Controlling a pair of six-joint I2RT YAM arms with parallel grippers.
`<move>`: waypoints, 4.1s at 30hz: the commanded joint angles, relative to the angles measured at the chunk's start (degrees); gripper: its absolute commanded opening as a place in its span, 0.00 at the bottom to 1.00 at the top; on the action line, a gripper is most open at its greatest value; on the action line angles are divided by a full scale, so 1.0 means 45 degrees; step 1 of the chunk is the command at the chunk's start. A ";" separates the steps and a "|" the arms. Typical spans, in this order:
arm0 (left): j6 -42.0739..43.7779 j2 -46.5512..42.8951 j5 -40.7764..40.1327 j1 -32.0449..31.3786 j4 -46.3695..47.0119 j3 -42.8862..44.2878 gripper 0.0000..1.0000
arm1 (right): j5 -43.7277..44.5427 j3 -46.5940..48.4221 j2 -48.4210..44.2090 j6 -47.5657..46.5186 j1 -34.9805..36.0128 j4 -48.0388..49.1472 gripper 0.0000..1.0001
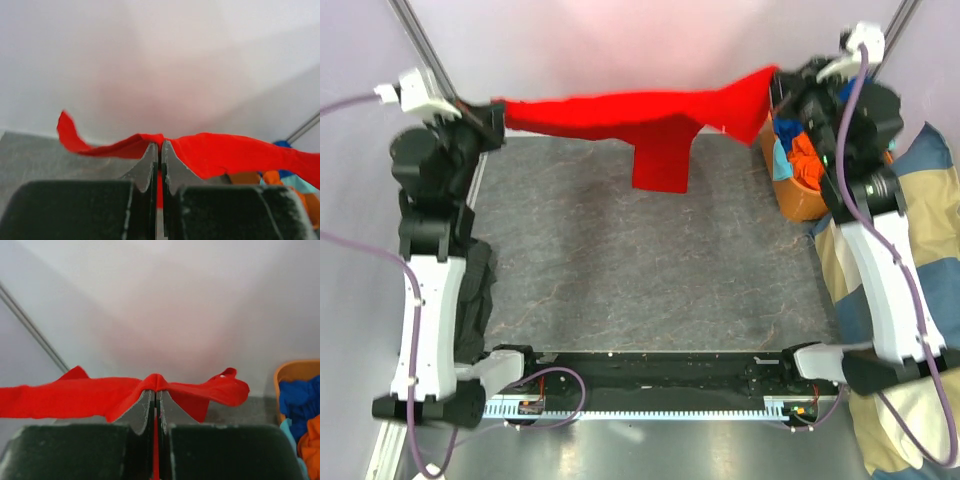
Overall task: Fold and stack the t-shirts
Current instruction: Flatten out the tshirt
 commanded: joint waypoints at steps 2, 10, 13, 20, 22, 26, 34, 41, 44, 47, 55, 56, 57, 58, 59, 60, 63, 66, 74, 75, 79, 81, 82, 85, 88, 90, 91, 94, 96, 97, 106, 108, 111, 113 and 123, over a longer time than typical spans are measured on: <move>-0.0297 -0.1586 -0.0375 0.0049 -0.0177 -0.4848 0.02 | -0.0797 -0.5271 -0.2988 0.0703 -0.0030 -0.0308 0.00; -0.1138 -0.3539 -0.0746 0.0049 -0.0235 -0.9956 0.02 | -0.1600 -1.0491 -0.5592 0.1798 0.0126 -0.1127 0.00; -0.1120 -0.3757 -0.0746 0.0049 -0.0410 -0.9786 0.02 | -0.1366 -1.0166 -0.6219 0.1701 0.0107 -0.1866 0.00; -0.0535 -0.4360 -0.0219 0.0049 -0.2401 -0.5805 0.02 | -0.0878 -0.6652 -0.6376 0.0842 0.0107 -0.3764 0.00; -0.0359 -0.4363 -0.0180 0.0049 -0.3004 -0.3820 0.02 | -0.0468 -0.5031 -0.6279 0.0589 0.0107 -0.4134 0.00; 0.0325 -0.3973 -0.0122 0.0049 -0.3905 -0.0668 0.02 | 0.0001 -0.2258 -0.5615 -0.0075 0.0126 -0.4527 0.00; 0.1086 -0.3854 -0.0590 0.0049 -0.4942 0.3124 0.02 | 0.0549 0.1458 -0.4970 -0.0291 0.0126 -0.4742 0.00; 0.1029 -0.3757 -0.0590 0.0029 -0.4729 0.2367 0.02 | 0.0821 0.0662 -0.5009 -0.0116 0.0126 -0.4547 0.00; 0.0873 -0.3368 -0.0609 0.0048 -0.3754 0.0982 0.02 | 0.0997 -0.1129 -0.4969 0.0098 0.0107 -0.3866 0.00; 0.0814 -0.2319 -0.0590 0.0049 -0.2212 -0.0715 0.02 | 0.1192 -0.3083 -0.4561 0.0314 0.0126 -0.2094 0.00; 0.0795 0.4496 -0.0221 0.0087 0.0040 0.3692 0.02 | 0.1001 0.0754 0.2287 -0.0409 -0.0361 0.0590 0.00; 0.0756 0.6206 -0.0122 0.0088 -0.0290 0.4776 0.02 | 0.0689 0.1800 0.3862 -0.0351 -0.0420 0.0571 0.00; 0.0659 0.6881 -0.0044 0.0088 -0.0584 0.5850 0.02 | 0.0376 0.2932 0.4594 -0.0253 -0.0537 0.0455 0.00; 0.0600 0.7603 0.0170 0.0107 -0.1302 0.8007 0.02 | 0.0160 0.5476 0.5316 -0.0059 -0.0596 -0.0243 0.00; 0.0522 0.8674 0.0288 0.0126 -0.1715 0.9150 0.02 | 0.0139 0.6778 0.6542 0.0001 -0.0616 -0.0598 0.00; 0.0463 0.9168 0.0405 0.0146 -0.2126 1.0303 0.02 | -0.0403 0.7989 0.6999 0.0059 -0.0674 -0.0911 0.00; 0.0209 0.9079 0.0777 0.0205 -0.3281 1.3086 0.02 | -0.0681 0.9840 0.6986 0.0274 -0.0791 -0.0974 0.00; 0.0228 0.6414 0.0680 0.0224 -0.2893 1.1221 0.02 | -0.0935 0.8009 0.4725 0.0314 -0.0870 -0.0135 0.00; -0.0201 -0.2265 -0.0590 0.0224 -0.0061 -0.1258 0.02 | -0.1619 -0.0916 -0.2322 0.0821 -0.0850 0.1586 0.00; -0.0221 -0.2853 -0.0899 0.0224 -0.0001 -0.2138 0.02 | -0.1600 -0.1659 -0.2835 0.0899 -0.0850 0.1528 0.00; -0.0474 -0.4653 -0.1352 0.0224 -0.0196 -0.6217 0.02 | -0.1755 -0.6143 -0.4906 0.1289 -0.0850 0.1332 0.00; -0.0766 -0.4928 -0.1332 0.0205 -0.0060 -0.7317 0.02 | -0.2298 -0.8544 -0.5202 0.1523 -0.0850 0.1352 0.00; -0.0884 -0.4968 -0.1313 0.0205 0.0308 -0.8366 0.02 | -0.2554 -0.9392 -0.5436 0.1718 -0.0831 0.1739 0.00; -0.1488 -0.4754 -0.1837 0.0205 0.1284 -1.0515 0.02 | -0.2811 -1.2616 -0.5594 0.2285 -0.0578 0.2733 0.00; -0.1956 -0.3936 -0.2384 0.0205 0.2048 -1.2120 0.02 | -0.2539 -1.4704 -0.5439 0.2365 -0.0187 0.3089 0.00; -0.2427 -0.3176 -0.2407 0.0205 0.2206 -1.2477 0.02 | -0.2556 -1.5432 -0.5399 0.2540 0.0008 0.3012 0.00; -0.2641 -0.2958 -0.2290 0.0185 0.2226 -1.2575 0.02 | -0.2653 -1.5571 -0.5496 0.2637 0.0087 0.2857 0.00; -0.2819 -0.2605 -0.2872 0.0166 0.1973 -1.2616 0.02 | -0.2324 -1.5768 -0.5963 0.2639 0.0496 0.2390 0.00; -0.2858 -0.2721 -0.2992 0.0166 0.1816 -1.2596 0.02 | -0.2264 -1.5710 -0.6121 0.2464 0.0614 0.2076 0.00; -0.2877 -0.2877 -0.3012 0.0166 0.1777 -1.2538 0.02 | -0.2264 -1.5671 -0.6199 0.2404 0.0615 0.1784 0.00; -0.2059 -0.3717 -0.1921 0.0166 0.0391 -1.0529 0.02 | -0.2225 -1.3429 -0.7078 0.2054 0.0615 -0.0266 0.00; -0.1843 -0.4146 -0.0909 0.0166 -0.0193 -0.9226 0.02 | -0.2302 -1.1950 -0.7176 0.1761 0.0654 -0.1549 0.00; -0.1180 -0.5296 -0.0008 0.0166 -0.1599 -0.7254 0.02 | -0.2032 -0.9685 -0.7682 0.1174 0.0654 -0.3424 0.00; -0.0633 -0.5941 0.0210 0.0166 -0.2498 -0.6311 0.02 | -0.1776 -0.7774 -0.7996 0.0727 0.0654 -0.4502 0.00; -0.1080 -0.7722 -0.0180 0.0087 -0.4475 -0.3026 0.02 | -0.1072 -0.3582 -0.8563 0.0626 0.0615 -0.7379 0.00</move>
